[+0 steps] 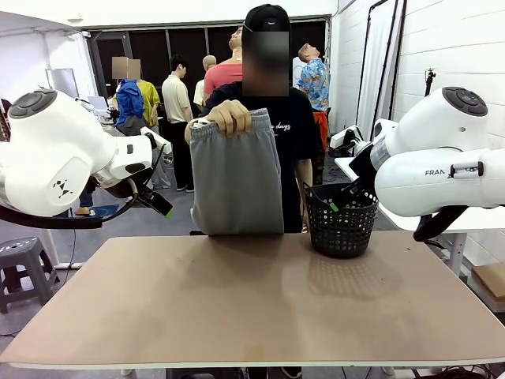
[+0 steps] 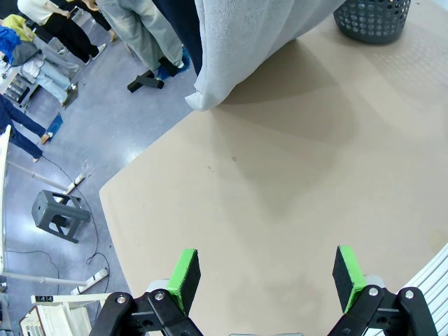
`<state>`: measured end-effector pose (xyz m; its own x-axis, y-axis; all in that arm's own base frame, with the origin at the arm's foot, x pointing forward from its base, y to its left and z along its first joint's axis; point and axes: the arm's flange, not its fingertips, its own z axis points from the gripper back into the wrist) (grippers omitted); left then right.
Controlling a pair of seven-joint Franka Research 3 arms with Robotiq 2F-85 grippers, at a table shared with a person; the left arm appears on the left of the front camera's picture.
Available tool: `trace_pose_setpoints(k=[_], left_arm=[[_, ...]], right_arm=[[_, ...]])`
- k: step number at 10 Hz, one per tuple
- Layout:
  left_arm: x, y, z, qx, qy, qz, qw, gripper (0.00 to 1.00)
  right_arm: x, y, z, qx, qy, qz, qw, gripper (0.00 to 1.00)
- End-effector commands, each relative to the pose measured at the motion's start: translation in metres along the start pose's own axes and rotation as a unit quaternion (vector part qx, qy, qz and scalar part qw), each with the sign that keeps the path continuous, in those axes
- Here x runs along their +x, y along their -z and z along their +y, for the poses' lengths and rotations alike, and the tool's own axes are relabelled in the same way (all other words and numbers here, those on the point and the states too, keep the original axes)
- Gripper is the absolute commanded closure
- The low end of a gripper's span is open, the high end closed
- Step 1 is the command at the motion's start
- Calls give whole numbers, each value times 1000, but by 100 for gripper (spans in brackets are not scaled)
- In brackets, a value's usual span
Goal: Fold the training pants.
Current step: Grab both ends of the Training pants handed by a person.
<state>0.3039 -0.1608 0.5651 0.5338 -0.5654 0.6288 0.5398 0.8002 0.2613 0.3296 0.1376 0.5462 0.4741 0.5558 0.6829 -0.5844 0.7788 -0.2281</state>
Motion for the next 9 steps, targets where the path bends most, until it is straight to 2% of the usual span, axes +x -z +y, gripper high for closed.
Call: trace_pose_setpoints(k=[1,9], left_arm=[[0,-1,0,1,2,-1,1000,0],[0,-1,0,1,2,-1,1000,0]], right_arm=[[0,0,0,0,-1,0,1000,0],[0,0,0,0,-1,0,1000,0]])
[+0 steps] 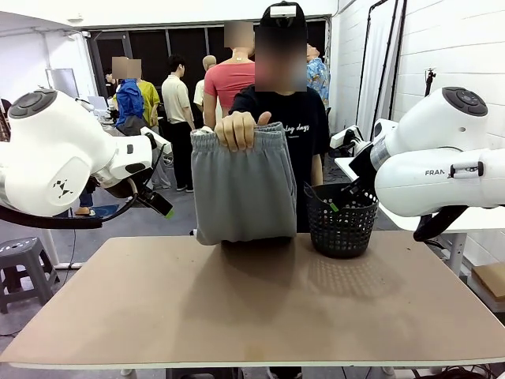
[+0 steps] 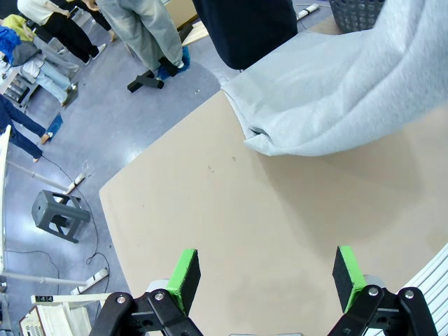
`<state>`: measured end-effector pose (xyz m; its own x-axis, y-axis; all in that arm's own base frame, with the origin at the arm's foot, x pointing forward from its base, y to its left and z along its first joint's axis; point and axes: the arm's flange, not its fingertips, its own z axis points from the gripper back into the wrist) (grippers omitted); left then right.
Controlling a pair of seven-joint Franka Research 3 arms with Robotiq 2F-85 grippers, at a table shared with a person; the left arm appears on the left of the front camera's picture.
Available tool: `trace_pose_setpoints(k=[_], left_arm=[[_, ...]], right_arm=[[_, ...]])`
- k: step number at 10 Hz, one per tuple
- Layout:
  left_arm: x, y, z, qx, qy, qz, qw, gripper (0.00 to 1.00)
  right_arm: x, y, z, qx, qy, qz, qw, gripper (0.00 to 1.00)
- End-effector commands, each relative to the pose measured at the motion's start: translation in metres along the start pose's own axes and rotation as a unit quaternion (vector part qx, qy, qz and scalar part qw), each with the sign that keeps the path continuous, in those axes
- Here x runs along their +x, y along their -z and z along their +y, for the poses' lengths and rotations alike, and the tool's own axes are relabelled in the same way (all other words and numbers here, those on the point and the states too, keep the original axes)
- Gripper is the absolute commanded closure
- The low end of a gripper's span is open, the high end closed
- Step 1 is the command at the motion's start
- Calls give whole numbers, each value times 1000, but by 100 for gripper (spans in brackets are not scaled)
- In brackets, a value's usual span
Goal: Fold the training pants.
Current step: Grab both ends of the Training pants handed by a person.
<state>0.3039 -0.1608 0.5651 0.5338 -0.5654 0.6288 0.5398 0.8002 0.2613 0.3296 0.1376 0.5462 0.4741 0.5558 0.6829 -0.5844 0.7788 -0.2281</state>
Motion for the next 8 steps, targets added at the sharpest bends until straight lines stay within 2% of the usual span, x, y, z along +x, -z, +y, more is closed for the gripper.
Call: trace_pose_setpoints(k=[1,8], left_arm=[[0,-1,0,1,2,-1,1000,0],[0,-1,0,1,2,-1,1000,0]], right_arm=[[0,0,0,0,-1,0,1000,0],[0,0,0,0,-1,0,1000,0]])
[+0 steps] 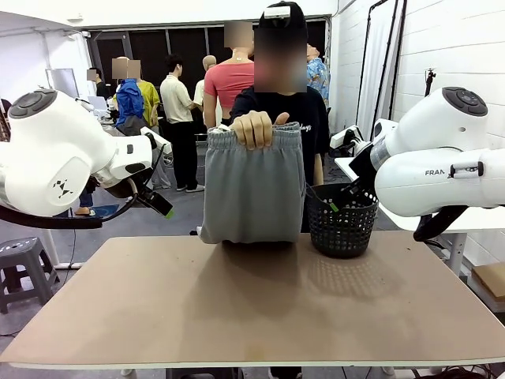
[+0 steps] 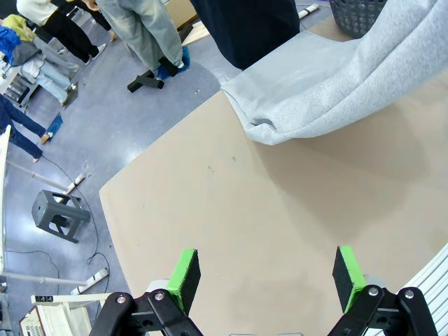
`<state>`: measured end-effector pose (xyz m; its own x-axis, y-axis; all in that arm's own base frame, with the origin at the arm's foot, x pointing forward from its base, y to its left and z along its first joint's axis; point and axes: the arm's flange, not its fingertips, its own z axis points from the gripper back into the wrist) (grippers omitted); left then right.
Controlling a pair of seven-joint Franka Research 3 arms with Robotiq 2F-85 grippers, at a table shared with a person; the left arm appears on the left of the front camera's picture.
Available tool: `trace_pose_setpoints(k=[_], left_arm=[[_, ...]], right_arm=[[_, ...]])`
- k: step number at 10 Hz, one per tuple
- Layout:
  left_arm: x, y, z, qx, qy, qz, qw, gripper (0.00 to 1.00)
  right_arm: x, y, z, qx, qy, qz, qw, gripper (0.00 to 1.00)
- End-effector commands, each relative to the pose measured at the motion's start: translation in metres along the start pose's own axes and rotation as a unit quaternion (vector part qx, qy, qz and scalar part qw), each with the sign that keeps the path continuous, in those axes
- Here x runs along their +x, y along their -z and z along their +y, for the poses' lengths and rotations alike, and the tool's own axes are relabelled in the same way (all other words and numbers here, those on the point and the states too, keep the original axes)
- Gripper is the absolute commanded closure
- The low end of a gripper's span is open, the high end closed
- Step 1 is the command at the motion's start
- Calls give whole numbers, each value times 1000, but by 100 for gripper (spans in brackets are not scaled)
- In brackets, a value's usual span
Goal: Fold the training pants.
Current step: Grab both ends of the Training pants handed by a person.
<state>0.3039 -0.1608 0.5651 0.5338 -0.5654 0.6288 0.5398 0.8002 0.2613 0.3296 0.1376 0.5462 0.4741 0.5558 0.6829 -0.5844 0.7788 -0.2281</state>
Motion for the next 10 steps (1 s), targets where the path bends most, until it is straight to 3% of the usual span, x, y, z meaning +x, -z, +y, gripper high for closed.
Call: trace_pose_setpoints(k=[1,4,7,10], left_arm=[[0,0,0,0,0,0,1000,0],[9,-8,7,-1,132,1,991,0],[14,-2,15,-37,265,-3,964,0],[16,11,22,-80,353,-40,931,0]], right_arm=[[0,0,0,0,0,0,1000,0],[2,-9,-3,4,-112,-16,994,0],[5,-13,-10,15,-230,-13,973,0],[6,-13,-19,48,-313,-17,948,0]])
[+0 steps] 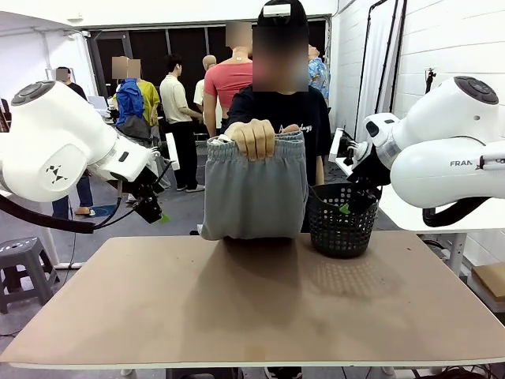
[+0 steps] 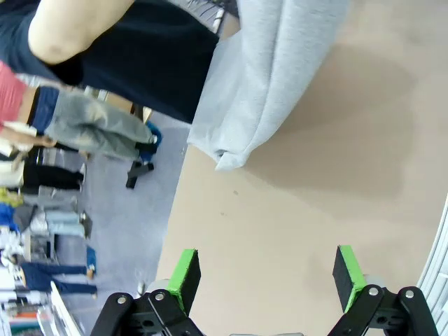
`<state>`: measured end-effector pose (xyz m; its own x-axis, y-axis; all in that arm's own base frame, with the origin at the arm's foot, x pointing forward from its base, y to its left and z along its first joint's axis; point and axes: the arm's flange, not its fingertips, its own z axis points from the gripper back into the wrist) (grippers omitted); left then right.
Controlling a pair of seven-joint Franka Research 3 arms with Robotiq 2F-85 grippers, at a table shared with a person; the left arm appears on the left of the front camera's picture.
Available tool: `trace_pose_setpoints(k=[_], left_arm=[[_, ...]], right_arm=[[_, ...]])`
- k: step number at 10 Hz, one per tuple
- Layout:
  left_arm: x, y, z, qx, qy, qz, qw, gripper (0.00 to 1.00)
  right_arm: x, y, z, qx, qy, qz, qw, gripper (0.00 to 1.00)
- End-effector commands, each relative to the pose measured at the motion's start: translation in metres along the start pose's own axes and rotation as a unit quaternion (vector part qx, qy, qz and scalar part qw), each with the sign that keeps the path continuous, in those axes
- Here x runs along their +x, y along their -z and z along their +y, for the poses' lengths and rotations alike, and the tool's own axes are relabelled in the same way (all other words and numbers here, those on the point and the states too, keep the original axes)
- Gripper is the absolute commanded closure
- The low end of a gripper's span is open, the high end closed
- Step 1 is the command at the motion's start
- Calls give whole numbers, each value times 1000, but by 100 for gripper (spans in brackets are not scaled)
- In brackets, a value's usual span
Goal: Fold the training pants.
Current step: Grab both ends of the Training pants handed by a person.
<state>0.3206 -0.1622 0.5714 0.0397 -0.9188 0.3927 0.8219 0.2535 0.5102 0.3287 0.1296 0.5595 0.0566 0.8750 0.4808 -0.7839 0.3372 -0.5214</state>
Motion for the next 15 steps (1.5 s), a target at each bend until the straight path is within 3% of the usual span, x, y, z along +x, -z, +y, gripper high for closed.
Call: trace_pose_setpoints(k=[1,2,3,7,9,13,15], left_arm=[[-7,7,15,-10,46,-31,998,0],[-7,9,21,0,30,-27,999,0],[-3,3,4,-6,27,-9,1000,0],[-2,5,8,-2,37,-10,999,0],[-18,31,24,-23,12,-50,998,0],[-19,62,37,-45,100,-48,993,0],[-21,75,41,-53,110,-79,989,0]], right_arm=[[-4,-1,-12,20,-56,-1,998,0],[-2,-1,-13,8,-56,9,998,0],[-1,0,-3,9,-27,-1,1000,0],[-1,-3,-6,9,-38,0,999,0],[-2,30,-15,4,-40,-17,999,0],[-1,69,-22,56,-62,-49,995,0],[-3,79,-22,69,-73,-74,992,0]])
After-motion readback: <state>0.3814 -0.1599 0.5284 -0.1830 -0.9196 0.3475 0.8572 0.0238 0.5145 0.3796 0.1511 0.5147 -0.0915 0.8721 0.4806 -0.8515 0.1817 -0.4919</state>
